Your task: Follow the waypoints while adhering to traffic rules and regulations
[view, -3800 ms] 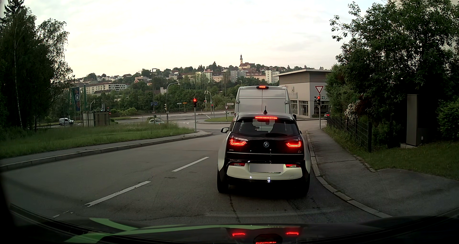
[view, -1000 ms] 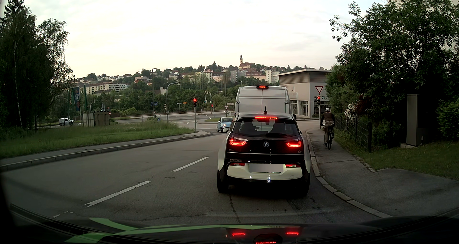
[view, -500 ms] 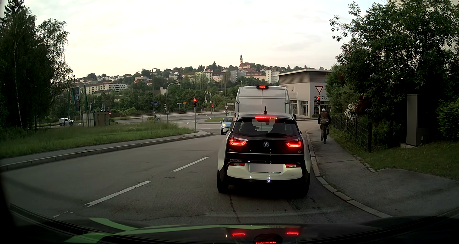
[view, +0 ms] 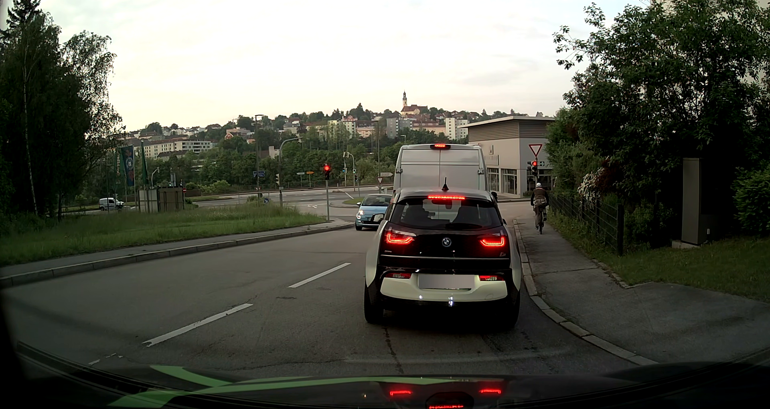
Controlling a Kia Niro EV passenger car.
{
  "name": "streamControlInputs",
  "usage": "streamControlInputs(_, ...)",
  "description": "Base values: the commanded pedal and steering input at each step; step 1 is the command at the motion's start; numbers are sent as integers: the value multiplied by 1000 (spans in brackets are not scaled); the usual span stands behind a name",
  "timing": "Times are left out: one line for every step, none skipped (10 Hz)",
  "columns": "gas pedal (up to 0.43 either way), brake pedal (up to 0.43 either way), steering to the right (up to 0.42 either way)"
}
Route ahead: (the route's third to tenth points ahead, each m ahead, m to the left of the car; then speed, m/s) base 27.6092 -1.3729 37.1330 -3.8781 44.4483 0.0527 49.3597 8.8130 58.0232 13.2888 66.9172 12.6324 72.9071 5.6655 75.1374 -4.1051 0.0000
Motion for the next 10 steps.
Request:
streamControlInputs(0, 341, 21)
streamControlInputs(0, 341, 21)
streamControlInputs(0, 335, 21)
streamControlInputs(0, 341, 21)
streamControlInputs(0, 335, 20)
streamControlInputs(0, 341, 21)
streamControlInputs(0, 335, 21)
streamControlInputs(0, 335, 20)
streamControlInputs(0, 341, 21)
streamControlInputs(0, 335, 21)
